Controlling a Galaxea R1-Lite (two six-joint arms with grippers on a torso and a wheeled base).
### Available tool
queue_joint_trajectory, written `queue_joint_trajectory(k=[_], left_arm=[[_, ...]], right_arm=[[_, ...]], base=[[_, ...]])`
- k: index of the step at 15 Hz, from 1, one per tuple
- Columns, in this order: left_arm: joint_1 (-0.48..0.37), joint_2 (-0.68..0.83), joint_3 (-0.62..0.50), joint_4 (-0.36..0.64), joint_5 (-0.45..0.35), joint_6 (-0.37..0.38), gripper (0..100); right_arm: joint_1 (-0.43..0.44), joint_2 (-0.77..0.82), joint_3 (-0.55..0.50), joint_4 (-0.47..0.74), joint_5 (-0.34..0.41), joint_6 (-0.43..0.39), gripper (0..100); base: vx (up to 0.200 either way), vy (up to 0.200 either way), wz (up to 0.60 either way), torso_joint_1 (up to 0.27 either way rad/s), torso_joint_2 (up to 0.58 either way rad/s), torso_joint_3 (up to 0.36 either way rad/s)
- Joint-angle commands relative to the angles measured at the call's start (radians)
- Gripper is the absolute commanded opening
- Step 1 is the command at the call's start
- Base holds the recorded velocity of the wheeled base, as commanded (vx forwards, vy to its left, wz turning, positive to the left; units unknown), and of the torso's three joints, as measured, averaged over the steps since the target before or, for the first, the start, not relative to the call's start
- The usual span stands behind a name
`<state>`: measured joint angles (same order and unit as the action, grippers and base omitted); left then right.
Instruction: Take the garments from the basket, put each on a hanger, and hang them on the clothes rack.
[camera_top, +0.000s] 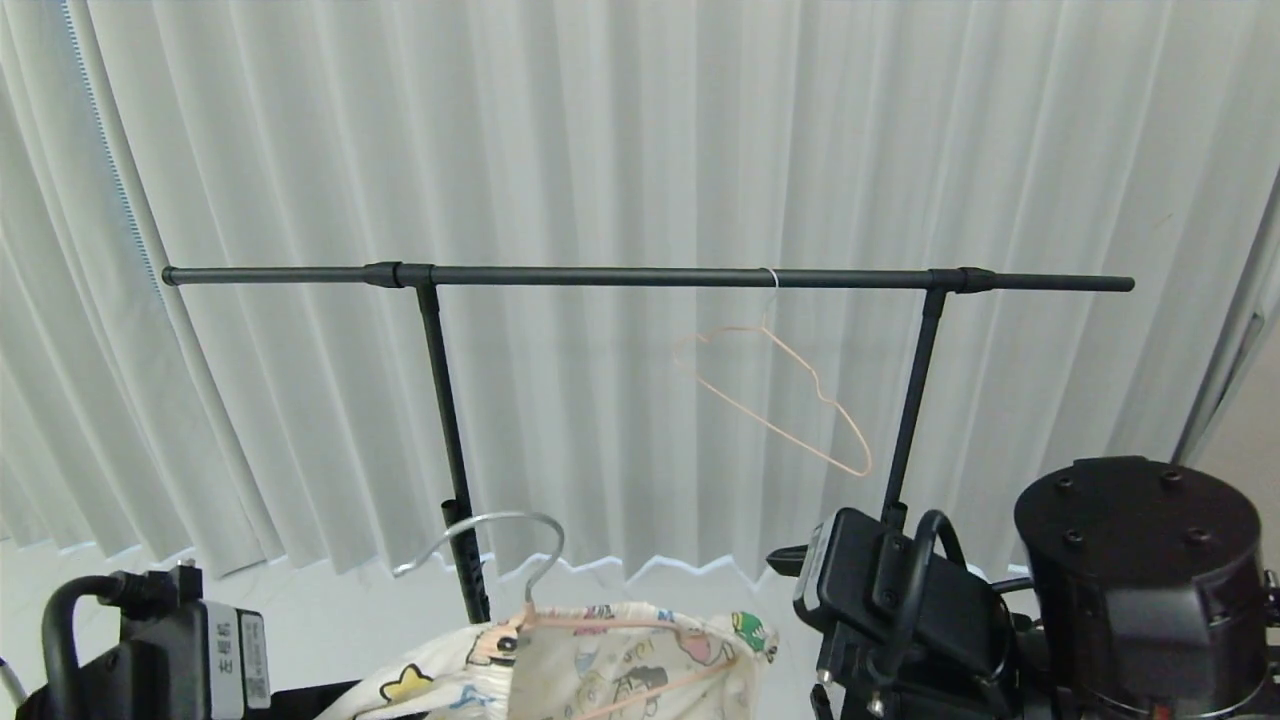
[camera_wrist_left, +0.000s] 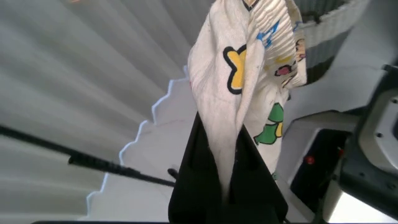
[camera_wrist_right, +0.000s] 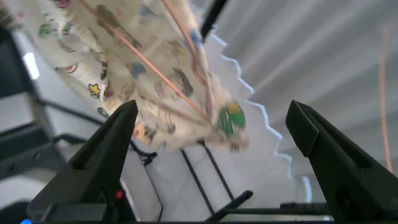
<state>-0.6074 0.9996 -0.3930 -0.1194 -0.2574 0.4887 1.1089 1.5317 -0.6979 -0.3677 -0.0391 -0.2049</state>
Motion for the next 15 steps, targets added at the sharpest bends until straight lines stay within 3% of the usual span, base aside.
queue_joint_trajectory(k=[1,7,13,14,15], left_arm=[[-0.084,-0.001,0.000,-0.002,0.000,0.001,0],[-0.150,0.010,-0.020,-0.006,0.000,0.001,0],[-0.158,0.010,-0.038,-0.006,0.000,0.001,0],[-0.160,0.008,-0.038,-0.006,0.000,0.001,0],[-0.160,0.004,-0.038,-0.006,0.000,0.001,0]], right_arm=[[0.011,0.031,-0.017,0.010,0.036,-0.034,100],[0.083,0.142,-0.088,0.012,0.053,-0.070,100],[0.083,0.142,-0.089,0.009,0.073,-0.060,100],[0.083,0.143,-0.088,0.009,0.073,-0.059,0],[0.080,0.143,-0.088,0.009,0.071,-0.047,0]], base=[[0.000,0.000,0.00,0.000,0.00,0.000],[0.000,0.000,0.00,0.000,0.00,0.000],[0.000,0.000,0.00,0.000,0.00,0.000],[0.000,0.000,0.00,0.000,0.00,0.000],[0.000,0.000,0.00,0.000,0.00,0.000]])
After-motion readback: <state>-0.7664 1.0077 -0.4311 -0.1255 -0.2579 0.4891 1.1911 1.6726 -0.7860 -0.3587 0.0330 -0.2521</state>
